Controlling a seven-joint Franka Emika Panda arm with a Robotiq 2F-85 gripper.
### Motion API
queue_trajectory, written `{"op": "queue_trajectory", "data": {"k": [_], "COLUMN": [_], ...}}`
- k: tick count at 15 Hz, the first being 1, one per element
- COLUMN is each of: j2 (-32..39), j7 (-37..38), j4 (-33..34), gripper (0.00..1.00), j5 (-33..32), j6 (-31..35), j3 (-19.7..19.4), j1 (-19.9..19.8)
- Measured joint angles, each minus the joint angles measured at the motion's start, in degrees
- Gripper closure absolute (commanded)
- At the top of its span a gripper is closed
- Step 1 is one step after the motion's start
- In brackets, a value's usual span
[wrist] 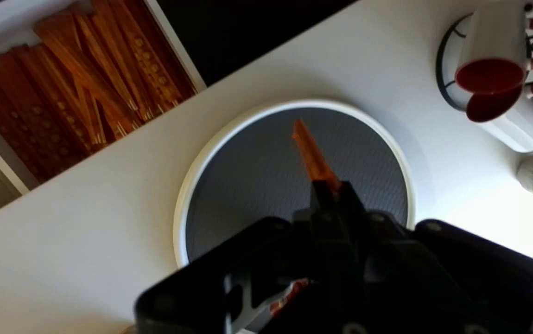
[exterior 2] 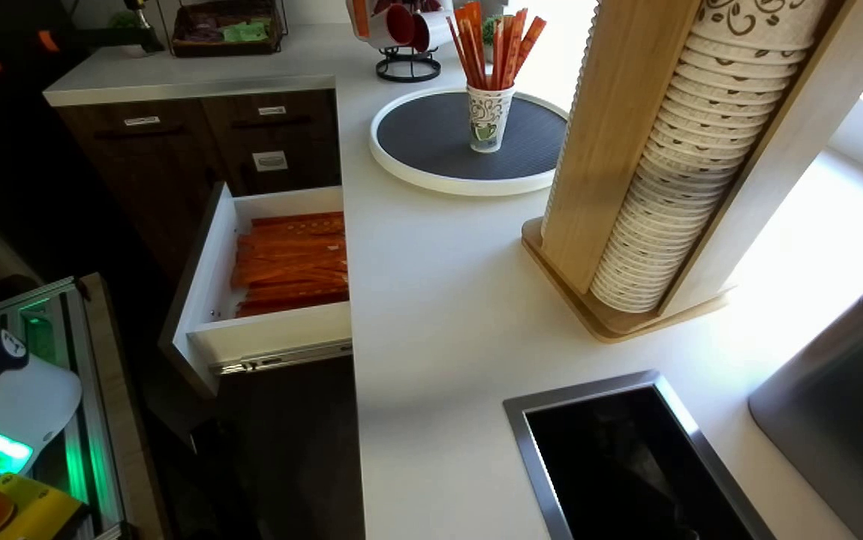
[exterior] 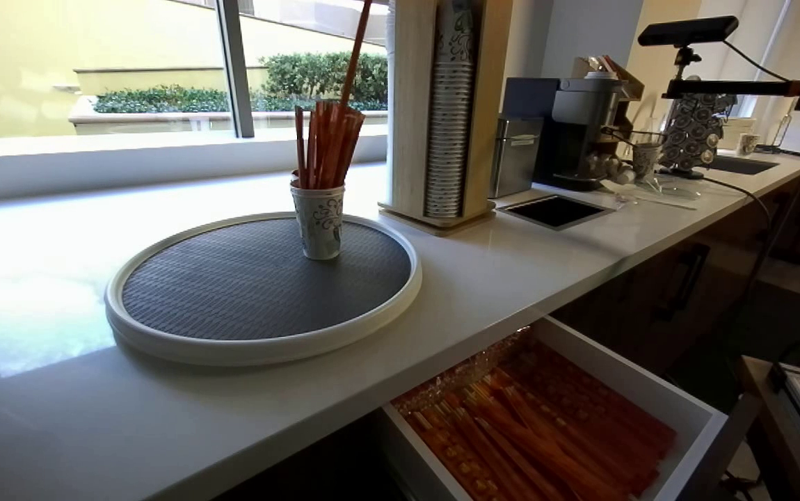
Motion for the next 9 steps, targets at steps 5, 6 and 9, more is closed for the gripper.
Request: {"op": "queue_trajectory", "data": {"k": [5,6,9], "j2": [-4.5,-5.1,-6.8], "j7": [0.4,0.6,0.8], "j4": [-12.6,-15.7,-25.3], "gripper": [0.98,0.98,0.98], "j5": [5.8,6.7,9.9], "j6": [-0.6,-0.6,-0.5], "j3": [-0.4,-0.6,-1.1], "j1": [-0.5,-0.7,-1.3]}}
